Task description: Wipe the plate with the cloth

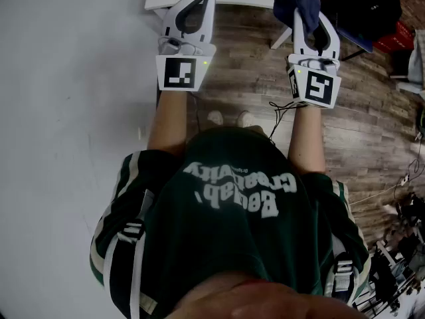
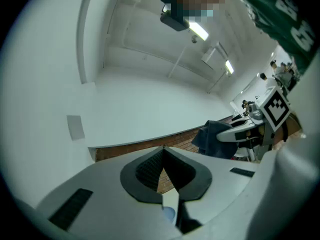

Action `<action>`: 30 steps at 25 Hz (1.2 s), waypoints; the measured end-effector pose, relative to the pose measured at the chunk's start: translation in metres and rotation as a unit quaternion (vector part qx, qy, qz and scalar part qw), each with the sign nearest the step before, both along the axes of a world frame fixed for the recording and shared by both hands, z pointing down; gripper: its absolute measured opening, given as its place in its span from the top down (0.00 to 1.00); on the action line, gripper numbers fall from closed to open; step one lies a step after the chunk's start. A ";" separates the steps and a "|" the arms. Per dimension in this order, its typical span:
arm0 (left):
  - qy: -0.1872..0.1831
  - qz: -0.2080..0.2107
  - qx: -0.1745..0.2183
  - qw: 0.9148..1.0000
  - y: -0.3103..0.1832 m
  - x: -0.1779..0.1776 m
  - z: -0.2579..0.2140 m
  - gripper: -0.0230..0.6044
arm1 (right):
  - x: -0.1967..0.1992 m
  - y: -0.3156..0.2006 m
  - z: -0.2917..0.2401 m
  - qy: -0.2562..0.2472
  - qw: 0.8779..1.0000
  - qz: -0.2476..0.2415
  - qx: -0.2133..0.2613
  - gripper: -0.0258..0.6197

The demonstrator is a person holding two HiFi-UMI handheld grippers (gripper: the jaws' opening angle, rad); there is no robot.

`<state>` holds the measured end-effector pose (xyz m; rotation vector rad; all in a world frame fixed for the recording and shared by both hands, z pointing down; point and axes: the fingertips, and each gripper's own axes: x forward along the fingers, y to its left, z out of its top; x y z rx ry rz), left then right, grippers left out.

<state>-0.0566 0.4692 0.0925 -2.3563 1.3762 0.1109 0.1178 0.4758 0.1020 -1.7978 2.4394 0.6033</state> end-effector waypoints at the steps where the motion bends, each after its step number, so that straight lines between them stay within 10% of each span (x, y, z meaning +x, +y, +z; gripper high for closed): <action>1: -0.002 -0.001 0.000 1.000 -0.001 0.000 0.001 0.96 | 0.000 -0.001 0.001 0.000 1.000 -0.001 0.000 0.84; 30: -0.007 -0.003 0.004 1.000 0.004 0.034 0.019 0.96 | 0.028 -0.002 0.020 -0.015 0.999 -0.033 0.010 0.83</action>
